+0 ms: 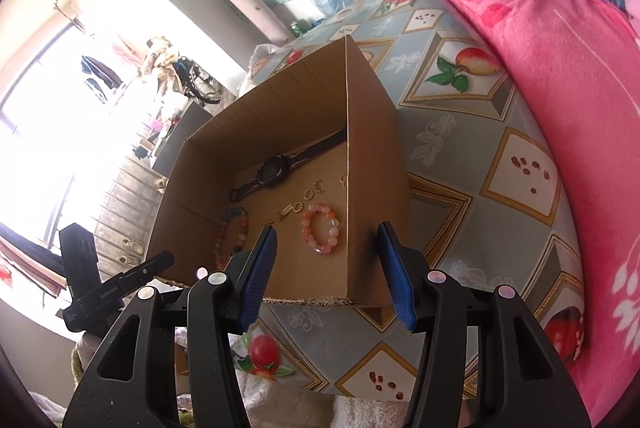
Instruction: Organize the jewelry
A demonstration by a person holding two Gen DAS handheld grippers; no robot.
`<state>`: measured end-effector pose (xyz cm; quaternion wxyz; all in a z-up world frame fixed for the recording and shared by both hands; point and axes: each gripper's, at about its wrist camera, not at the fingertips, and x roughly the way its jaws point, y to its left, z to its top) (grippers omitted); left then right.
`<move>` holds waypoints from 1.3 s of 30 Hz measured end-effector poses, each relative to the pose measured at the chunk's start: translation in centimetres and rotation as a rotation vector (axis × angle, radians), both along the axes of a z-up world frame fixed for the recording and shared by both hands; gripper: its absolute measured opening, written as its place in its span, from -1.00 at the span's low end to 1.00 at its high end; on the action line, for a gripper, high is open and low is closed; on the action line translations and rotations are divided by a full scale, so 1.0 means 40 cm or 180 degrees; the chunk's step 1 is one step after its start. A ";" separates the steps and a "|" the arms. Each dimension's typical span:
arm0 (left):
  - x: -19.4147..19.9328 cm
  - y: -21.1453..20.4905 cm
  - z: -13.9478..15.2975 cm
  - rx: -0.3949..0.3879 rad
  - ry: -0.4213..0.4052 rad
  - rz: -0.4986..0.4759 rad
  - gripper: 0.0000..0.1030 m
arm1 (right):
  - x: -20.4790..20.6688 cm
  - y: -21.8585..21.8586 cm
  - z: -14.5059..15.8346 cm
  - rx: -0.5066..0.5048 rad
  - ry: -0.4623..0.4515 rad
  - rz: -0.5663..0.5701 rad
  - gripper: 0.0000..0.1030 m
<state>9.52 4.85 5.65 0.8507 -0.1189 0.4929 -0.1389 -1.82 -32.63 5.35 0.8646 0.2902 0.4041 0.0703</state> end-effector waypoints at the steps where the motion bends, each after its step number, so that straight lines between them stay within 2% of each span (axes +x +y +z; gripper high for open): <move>1: -0.004 -0.003 0.000 0.0028 0.0003 0.0012 0.48 | -0.003 0.000 -0.001 0.0003 -0.0009 0.0006 -0.01; 5: -0.020 -0.008 0.004 0.0077 0.0026 0.0050 0.48 | -0.015 -0.001 -0.004 0.0033 -0.0023 0.0008 -0.01; 12: -0.045 -0.005 0.003 0.0026 0.0050 0.0060 0.48 | -0.039 0.001 -0.007 0.0079 -0.0016 -0.0023 -0.01; 22: -0.066 0.006 -0.003 0.0029 -0.0136 -0.0019 0.49 | -0.059 0.029 -0.007 -0.0055 -0.0005 -0.0117 -0.01; 24: -0.082 0.011 0.004 0.0038 -0.0259 -0.0021 0.49 | -0.066 0.031 -0.002 -0.0083 -0.0040 -0.0148 -0.01; 26: -0.118 0.007 0.033 0.0238 -0.0567 0.0032 0.49 | -0.090 0.042 0.018 -0.0174 -0.0151 -0.0203 -0.01; 29: -0.183 -0.004 0.081 0.0517 -0.1044 0.0084 0.55 | -0.144 0.073 0.060 -0.0487 -0.0412 -0.0310 0.02; 33: -0.259 -0.017 0.124 0.0627 -0.1440 0.0170 0.84 | -0.215 0.145 0.104 -0.0914 -0.0753 -0.0346 0.29; 34: -0.276 -0.021 0.130 0.0675 -0.1519 0.0225 0.90 | -0.230 0.167 0.110 -0.1017 -0.0827 -0.0333 0.33; 36: -0.301 -0.035 0.135 0.0731 -0.1603 0.0269 0.90 | -0.253 0.207 0.114 -0.1180 -0.0922 -0.0275 0.44; 39: -0.313 -0.062 0.115 0.0785 -0.1484 0.0287 0.90 | -0.263 0.248 0.098 -0.1305 -0.0892 -0.0201 0.48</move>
